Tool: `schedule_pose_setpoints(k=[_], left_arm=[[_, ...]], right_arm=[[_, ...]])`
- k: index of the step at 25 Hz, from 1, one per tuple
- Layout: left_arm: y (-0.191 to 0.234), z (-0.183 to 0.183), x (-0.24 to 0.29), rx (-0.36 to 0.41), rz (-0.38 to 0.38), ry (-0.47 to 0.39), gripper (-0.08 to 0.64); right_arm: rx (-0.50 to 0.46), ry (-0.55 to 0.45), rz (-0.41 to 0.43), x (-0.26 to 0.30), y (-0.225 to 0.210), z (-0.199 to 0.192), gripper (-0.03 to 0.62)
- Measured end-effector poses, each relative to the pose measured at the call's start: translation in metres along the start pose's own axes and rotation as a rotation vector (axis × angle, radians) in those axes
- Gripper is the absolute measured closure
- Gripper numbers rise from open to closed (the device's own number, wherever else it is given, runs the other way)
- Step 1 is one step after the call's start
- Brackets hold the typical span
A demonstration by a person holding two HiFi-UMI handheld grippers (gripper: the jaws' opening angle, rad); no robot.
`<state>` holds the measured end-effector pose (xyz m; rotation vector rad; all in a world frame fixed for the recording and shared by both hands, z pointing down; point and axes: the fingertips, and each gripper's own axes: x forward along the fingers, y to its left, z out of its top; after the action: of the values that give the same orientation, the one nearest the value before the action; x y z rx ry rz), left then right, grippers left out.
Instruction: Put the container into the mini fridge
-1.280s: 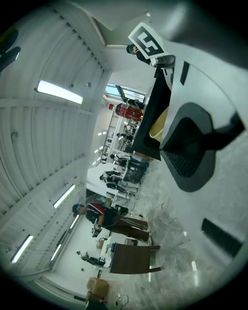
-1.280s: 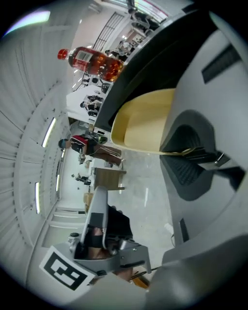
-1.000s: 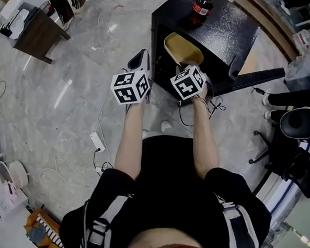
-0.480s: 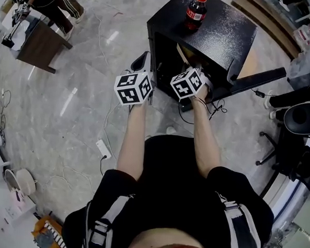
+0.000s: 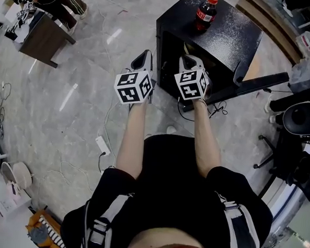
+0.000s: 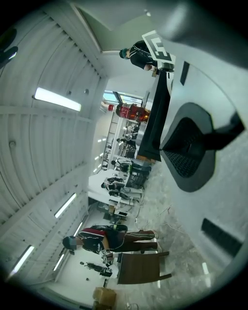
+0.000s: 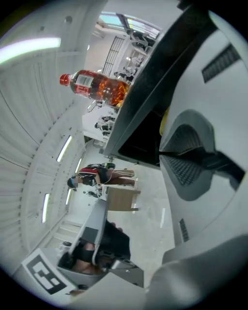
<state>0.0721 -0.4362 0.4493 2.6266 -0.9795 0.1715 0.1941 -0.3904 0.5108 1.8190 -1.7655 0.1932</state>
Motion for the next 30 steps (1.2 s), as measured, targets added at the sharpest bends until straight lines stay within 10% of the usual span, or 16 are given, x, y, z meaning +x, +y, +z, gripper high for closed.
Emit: schedule_pose_setpoints(k=[15, 30], left_arm=[[0.144, 0.032, -0.125, -0.011, 0.409, -0.122, 0.551], [0.194, 0.086, -0.195, 0.007, 0.560, -0.249, 0.551]], right_arm=[[0.369, -0.476, 0.567, 0.007, 0.134, 0.159, 0.581], [0.268, -0.536, 0.717, -0.001, 0.204, 0.243, 0.581]])
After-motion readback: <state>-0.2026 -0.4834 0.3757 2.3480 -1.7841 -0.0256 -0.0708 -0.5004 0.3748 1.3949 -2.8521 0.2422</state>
